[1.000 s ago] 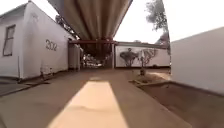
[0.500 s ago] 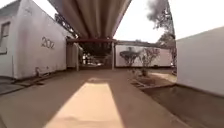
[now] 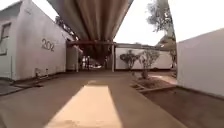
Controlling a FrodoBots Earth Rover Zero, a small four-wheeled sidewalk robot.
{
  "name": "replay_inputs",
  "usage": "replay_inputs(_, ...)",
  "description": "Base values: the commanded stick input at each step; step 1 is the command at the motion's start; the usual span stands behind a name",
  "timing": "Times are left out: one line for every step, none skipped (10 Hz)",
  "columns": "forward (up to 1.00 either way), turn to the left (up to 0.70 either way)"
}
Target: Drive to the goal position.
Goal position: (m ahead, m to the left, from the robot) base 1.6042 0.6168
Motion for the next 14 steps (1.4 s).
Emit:
replay_inputs(0.70,0.00)
replay_inputs(0.70,0.00)
replay_inputs(0.70,0.00)
replay_inputs(0.70,0.00)
replay_inputs(0.70,0.00)
replay_inputs(0.70,0.00)
replay_inputs(0.70,0.00)
replay_inputs(0.70,0.00)
replay_inputs(0.70,0.00)
replay_inputs(0.70,0.00)
replay_inputs(0.70,0.00)
replay_inputs(0.70,0.00)
replay_inputs(0.70,0.00)
replay_inputs(0.70,0.00)
